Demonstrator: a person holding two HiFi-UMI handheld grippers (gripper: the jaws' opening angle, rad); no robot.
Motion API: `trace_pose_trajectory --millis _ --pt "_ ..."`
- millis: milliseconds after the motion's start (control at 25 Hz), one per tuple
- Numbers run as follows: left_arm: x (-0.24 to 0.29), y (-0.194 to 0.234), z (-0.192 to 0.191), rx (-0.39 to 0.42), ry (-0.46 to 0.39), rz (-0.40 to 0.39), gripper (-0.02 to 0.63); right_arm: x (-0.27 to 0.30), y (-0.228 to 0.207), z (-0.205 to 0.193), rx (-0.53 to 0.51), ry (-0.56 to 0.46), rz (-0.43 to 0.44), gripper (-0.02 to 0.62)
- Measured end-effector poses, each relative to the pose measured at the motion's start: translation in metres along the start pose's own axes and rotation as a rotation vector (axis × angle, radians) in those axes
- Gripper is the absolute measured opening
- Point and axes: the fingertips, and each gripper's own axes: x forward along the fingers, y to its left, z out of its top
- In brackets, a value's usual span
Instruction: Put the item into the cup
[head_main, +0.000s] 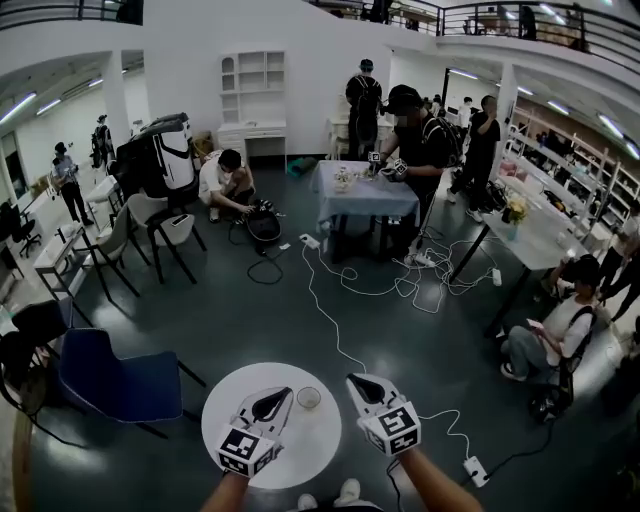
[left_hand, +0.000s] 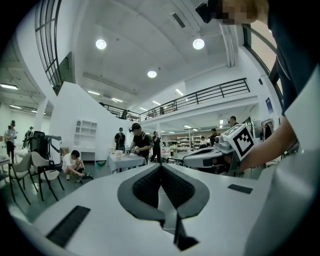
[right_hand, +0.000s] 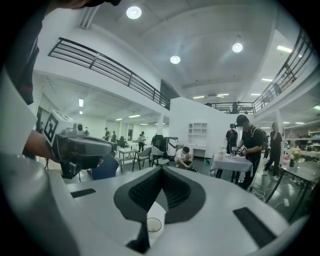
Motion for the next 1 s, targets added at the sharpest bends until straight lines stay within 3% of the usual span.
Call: trace_pose_trajectory --millis 480,1000 --pt "-0.033 0.008 -0.02 0.015 -0.038 -0.051 0.017 -0.002 0.048 -0.004 -0.002 -0.021 -0.022 0.009" --pt "-0.011 0.004 -0.013 0.024 -0.027 -0.097 0.017 -0.003 0.033 -0.004 0.011 -0.012 -0.041 0.009"
